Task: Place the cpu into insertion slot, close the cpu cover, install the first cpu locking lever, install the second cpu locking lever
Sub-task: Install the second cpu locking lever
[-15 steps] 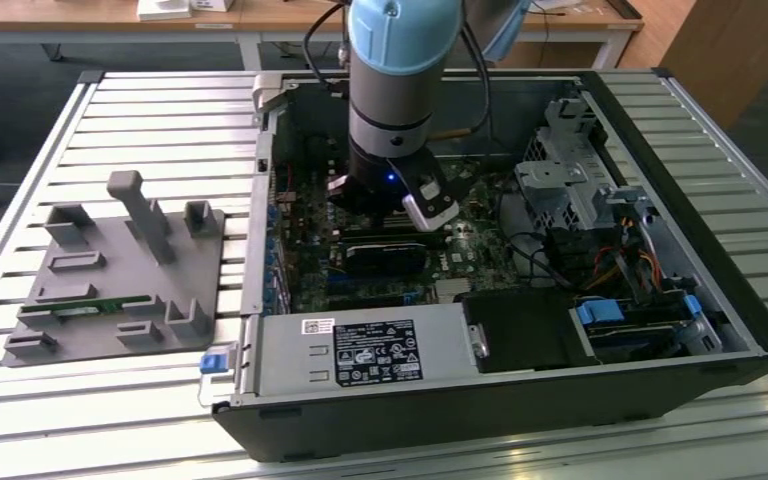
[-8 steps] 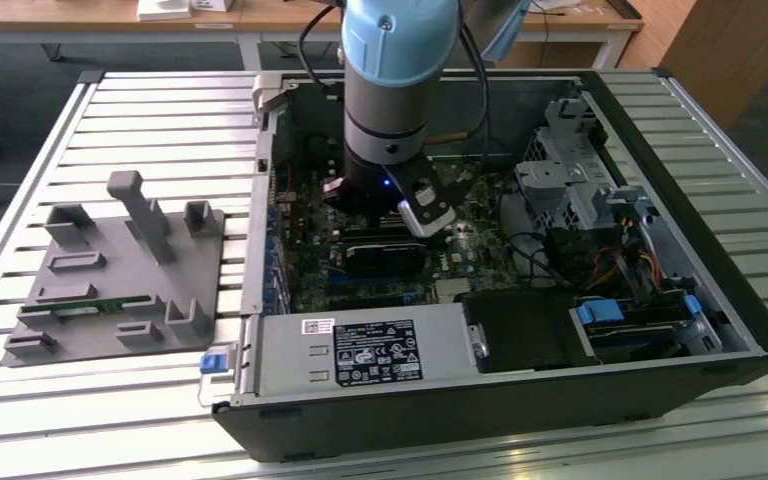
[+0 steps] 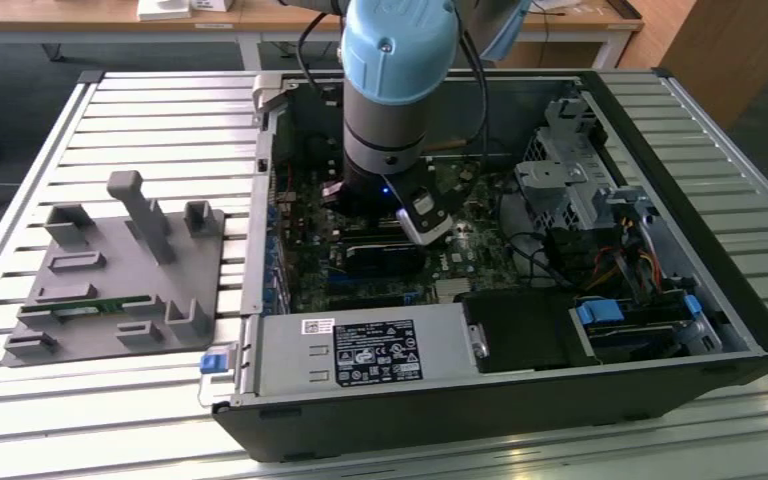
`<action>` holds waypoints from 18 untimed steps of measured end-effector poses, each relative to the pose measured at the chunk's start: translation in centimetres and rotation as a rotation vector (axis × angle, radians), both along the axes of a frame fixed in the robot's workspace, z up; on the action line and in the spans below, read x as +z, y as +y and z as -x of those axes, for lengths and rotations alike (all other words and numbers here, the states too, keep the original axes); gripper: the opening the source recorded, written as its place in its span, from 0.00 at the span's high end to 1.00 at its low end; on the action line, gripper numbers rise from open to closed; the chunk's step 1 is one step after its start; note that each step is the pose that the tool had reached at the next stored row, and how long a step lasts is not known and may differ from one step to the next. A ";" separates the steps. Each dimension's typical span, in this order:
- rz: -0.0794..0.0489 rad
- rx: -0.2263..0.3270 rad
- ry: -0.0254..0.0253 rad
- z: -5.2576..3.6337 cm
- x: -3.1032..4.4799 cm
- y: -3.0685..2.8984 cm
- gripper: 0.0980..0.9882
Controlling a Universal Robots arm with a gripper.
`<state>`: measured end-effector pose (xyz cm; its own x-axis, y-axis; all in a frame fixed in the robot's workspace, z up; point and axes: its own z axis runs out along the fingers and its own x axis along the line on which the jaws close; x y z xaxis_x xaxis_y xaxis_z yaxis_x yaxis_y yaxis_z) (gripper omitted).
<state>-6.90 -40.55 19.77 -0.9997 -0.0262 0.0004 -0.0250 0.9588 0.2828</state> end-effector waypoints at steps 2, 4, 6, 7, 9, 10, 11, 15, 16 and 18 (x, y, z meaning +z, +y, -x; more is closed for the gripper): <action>-0.008 0.000 -0.0001 0.01 -0.18 -0.02 0.99; -0.016 0.000 -0.0001 0.02 -0.32 -0.03 0.99; -0.021 0.000 -0.0001 0.04 -0.44 -0.03 0.99; -0.023 0.000 -0.0001 0.06 -0.48 -0.04 0.99; -0.027 0.000 -0.0001 0.14 -0.56 -0.03 0.99; -0.028 0.000 -0.0001 0.19 -0.60 -0.03 0.99; -0.030 0.000 -0.0001 0.25 -0.65 -0.03 0.99; -0.035 0.000 -0.0001 0.47 -0.85 -0.03 0.99; -0.036 0.000 -0.0001 0.54 -0.89 -0.04 0.99; -0.038 0.000 -0.0001 0.59 -0.96 -0.04 0.99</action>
